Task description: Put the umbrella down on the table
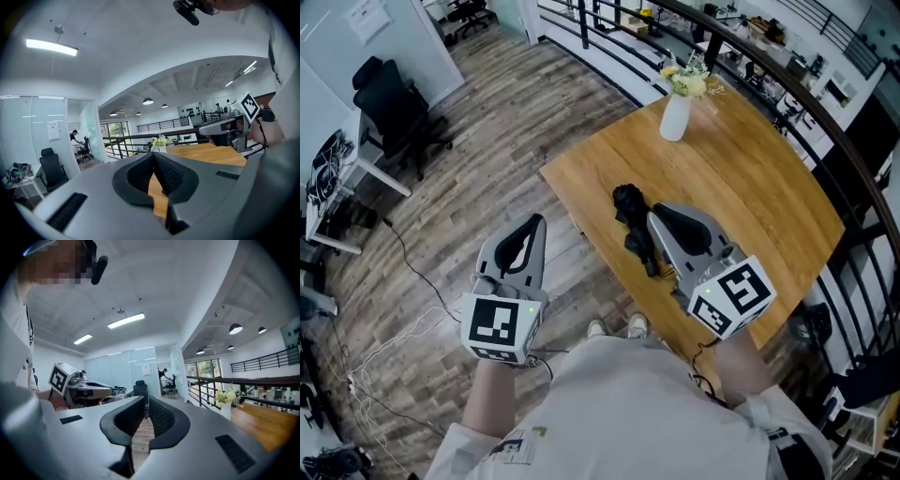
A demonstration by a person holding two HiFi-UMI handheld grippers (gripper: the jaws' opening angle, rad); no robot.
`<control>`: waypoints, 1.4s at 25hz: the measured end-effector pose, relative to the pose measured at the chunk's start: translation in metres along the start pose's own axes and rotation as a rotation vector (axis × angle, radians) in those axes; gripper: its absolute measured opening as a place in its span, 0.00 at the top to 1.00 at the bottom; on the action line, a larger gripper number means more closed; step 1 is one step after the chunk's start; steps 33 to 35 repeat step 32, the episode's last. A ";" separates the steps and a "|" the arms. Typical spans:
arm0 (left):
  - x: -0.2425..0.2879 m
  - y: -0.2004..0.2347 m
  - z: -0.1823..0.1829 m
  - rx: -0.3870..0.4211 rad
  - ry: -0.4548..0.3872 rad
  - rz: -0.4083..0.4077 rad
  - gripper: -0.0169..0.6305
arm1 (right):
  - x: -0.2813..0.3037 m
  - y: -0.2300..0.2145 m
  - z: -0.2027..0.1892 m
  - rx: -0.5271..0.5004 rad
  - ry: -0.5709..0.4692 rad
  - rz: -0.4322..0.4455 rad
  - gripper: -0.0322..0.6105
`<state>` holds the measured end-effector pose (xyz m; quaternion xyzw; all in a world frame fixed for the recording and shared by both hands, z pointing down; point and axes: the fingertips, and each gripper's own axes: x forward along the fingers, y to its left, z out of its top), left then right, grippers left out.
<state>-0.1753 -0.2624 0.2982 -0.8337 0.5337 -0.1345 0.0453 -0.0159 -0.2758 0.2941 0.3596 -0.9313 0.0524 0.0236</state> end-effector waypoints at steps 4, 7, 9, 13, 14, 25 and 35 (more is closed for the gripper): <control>-0.008 -0.007 -0.003 0.006 -0.015 0.020 0.95 | -0.014 0.006 0.005 0.010 -0.022 0.000 0.89; -0.012 -0.015 -0.008 -0.015 -0.023 0.004 0.95 | -0.024 0.012 0.005 -0.010 -0.012 0.006 0.91; -0.015 -0.019 -0.011 -0.024 -0.011 -0.002 0.95 | -0.029 0.016 0.005 -0.025 -0.001 0.012 0.91; -0.017 -0.027 -0.016 -0.047 -0.003 -0.028 0.95 | -0.035 0.017 0.002 -0.026 0.014 0.015 0.91; -0.018 -0.028 -0.016 -0.048 -0.001 -0.026 0.95 | -0.035 0.017 0.001 -0.021 0.014 0.014 0.91; -0.020 -0.037 -0.016 -0.038 0.012 -0.030 0.95 | -0.036 0.016 0.005 0.016 0.004 0.026 0.91; -0.020 -0.043 -0.014 -0.032 0.016 -0.033 0.95 | -0.043 0.012 0.004 0.006 0.002 0.017 0.91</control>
